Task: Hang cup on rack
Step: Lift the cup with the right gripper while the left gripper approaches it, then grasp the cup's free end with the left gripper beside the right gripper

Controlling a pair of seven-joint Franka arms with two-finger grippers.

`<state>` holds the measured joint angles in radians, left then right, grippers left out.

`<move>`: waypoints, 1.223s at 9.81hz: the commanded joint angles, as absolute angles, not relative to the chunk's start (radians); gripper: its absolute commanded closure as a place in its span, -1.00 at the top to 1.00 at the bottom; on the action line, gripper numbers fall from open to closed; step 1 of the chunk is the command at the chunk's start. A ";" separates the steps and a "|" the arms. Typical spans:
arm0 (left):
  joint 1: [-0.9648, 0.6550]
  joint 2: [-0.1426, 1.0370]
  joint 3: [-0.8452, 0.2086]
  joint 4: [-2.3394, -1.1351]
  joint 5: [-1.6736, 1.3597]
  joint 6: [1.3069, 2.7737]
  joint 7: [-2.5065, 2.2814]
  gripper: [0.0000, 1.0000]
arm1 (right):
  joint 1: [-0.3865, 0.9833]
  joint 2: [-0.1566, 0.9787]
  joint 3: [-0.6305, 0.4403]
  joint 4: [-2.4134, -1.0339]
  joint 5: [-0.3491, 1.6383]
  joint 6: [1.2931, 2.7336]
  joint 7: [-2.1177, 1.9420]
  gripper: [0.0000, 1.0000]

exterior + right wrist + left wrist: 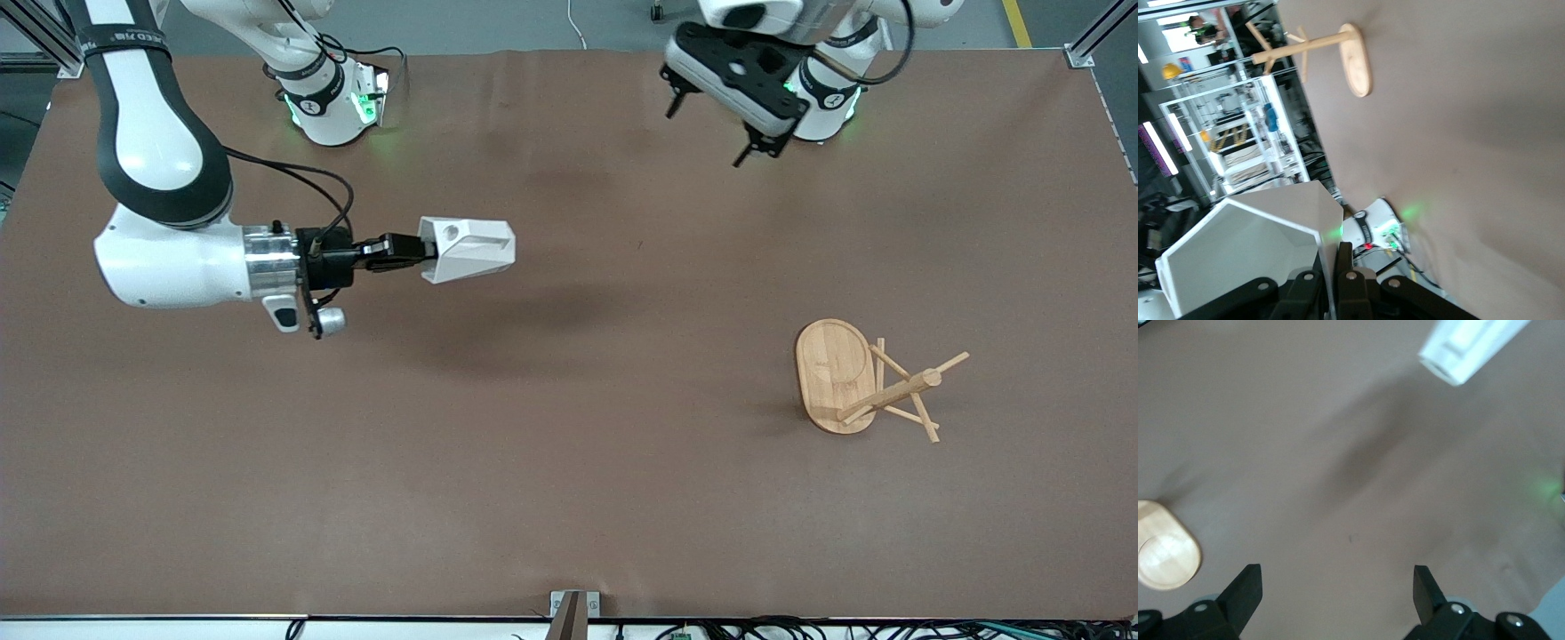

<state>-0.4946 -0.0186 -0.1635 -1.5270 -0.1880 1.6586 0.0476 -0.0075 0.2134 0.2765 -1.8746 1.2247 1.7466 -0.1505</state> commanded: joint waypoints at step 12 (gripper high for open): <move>-0.514 0.270 -0.322 -1.439 -0.110 1.943 0.578 1.00 | 0.115 0.192 0.282 -2.034 1.552 1.798 -0.336 -0.99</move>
